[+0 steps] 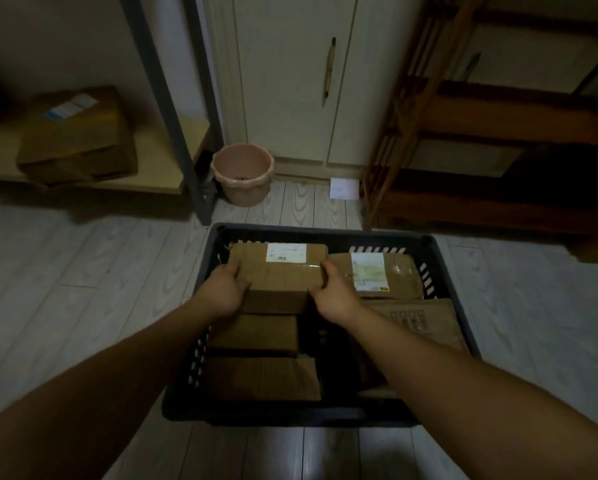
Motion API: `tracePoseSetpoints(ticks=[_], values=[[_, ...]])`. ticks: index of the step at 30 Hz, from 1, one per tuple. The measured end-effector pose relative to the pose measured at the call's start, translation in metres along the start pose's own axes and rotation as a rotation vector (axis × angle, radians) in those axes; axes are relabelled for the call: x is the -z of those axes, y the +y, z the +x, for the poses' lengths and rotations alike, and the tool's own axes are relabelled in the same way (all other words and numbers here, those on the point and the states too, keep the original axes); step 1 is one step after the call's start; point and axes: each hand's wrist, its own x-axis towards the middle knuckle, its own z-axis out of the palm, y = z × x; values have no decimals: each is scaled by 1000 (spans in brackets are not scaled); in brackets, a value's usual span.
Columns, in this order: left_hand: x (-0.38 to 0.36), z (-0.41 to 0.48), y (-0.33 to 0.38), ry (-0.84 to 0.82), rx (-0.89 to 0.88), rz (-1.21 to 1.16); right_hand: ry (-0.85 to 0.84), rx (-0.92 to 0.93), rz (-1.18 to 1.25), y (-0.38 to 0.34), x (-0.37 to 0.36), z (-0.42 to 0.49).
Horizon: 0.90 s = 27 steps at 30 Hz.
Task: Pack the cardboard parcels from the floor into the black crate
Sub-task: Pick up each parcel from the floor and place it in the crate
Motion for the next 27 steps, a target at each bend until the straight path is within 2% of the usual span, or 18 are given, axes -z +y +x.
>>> tracePoseSetpoints(ticks=[3, 9, 11, 14, 17, 20, 23, 27], values=[[-17, 23, -10, 82, -27, -9, 34, 29, 9, 14, -14, 21], [-19, 45, -22, 200, -53, 128, 87, 83, -5, 18, -25, 48], [-16, 48, -23, 227, -72, 241, 88, 94, -22, 17, -31, 55], [-18, 55, -17, 270, -220, 560, 64, 88, -83, 17, -40, 64], [-21, 63, -13, 188, -203, 639, 70, 107, -281, 18, -37, 73], [-28, 65, -21, 80, -149, 651, -25, 146, -489, 21, -32, 72], [-28, 62, -18, 72, -134, 634, -74, 123, -630, 27, -21, 62], [-35, 48, 4, 109, -266, 643, 139, 156, -861, 42, 17, 49]])
